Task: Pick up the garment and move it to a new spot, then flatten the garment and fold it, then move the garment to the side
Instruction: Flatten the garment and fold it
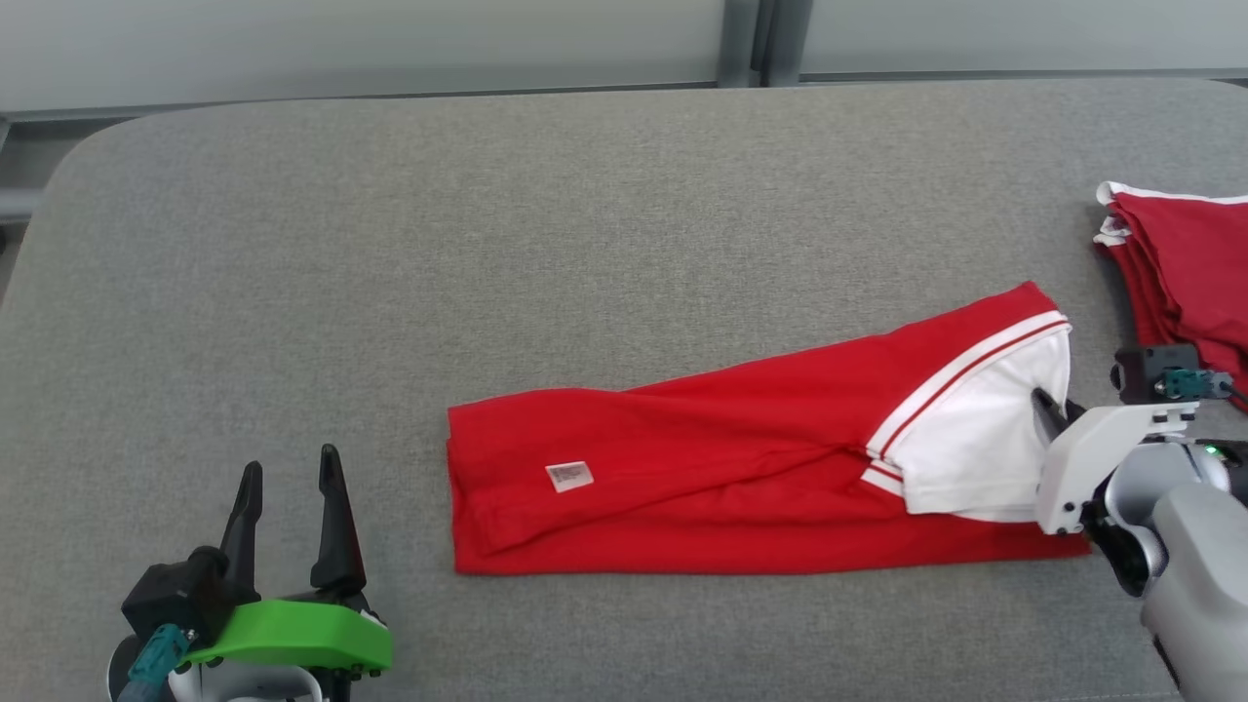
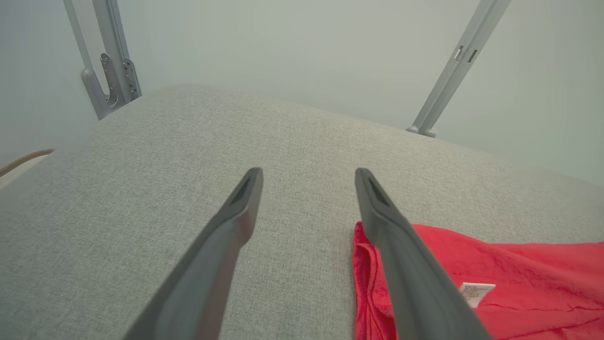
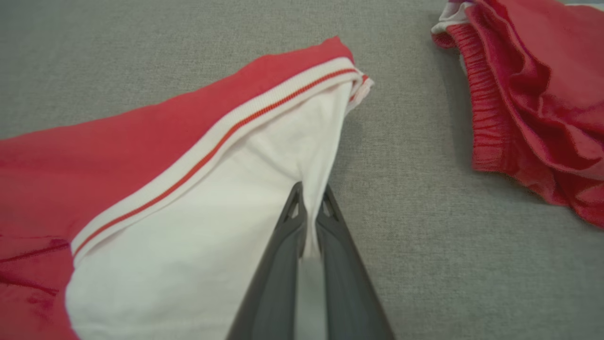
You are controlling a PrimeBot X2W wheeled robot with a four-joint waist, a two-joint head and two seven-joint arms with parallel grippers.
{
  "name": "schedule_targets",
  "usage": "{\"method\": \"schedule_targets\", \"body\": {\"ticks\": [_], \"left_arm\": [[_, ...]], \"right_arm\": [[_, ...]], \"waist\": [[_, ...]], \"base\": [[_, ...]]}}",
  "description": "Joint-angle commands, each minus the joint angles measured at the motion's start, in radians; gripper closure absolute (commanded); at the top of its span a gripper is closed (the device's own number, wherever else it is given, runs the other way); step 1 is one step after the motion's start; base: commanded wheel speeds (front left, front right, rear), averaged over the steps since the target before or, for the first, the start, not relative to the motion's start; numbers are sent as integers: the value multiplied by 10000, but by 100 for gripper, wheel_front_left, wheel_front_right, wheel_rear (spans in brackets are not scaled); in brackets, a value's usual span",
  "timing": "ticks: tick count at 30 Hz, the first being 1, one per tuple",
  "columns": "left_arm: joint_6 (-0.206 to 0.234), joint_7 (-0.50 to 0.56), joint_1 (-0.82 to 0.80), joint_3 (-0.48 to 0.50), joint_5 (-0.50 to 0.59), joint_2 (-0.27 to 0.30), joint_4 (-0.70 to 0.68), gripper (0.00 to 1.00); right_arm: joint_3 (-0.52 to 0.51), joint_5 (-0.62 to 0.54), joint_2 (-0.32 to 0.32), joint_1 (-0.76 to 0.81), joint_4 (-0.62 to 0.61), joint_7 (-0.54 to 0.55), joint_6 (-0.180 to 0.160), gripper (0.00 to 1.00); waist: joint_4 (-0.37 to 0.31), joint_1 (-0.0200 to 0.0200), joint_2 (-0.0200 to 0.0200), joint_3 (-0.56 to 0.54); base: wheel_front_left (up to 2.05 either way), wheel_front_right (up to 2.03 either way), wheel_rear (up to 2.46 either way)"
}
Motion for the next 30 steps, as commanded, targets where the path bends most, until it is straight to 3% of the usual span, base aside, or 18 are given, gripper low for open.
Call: {"method": "schedule_targets", "body": {"ticks": [1,9,18,30], "left_arm": [[-17,-25,164,5,56,16,2,0],[35,5,279,-46,81,65,-32,0],[43,50,322,-189,69,81,0,0],[19,105,460,-333,-42,88,34,0]], "right_arm": [[-68,80,-198,-78,-105,15,-25,100],[-557,253,-1030,344,-1183,472,-24,100],[-438,786,-642,1006,-3020,1140,-22,100],[154,905,-280,1955,-5752,2276,-19,100]], "waist": [[-308,0,0,-134],[-1017,0,0,-284],[-1322,0,0,-473],[-1128,0,0,-838]], "base": [[0,0,0],[0,0,0],[0,0,0],[0,0,0]]}}
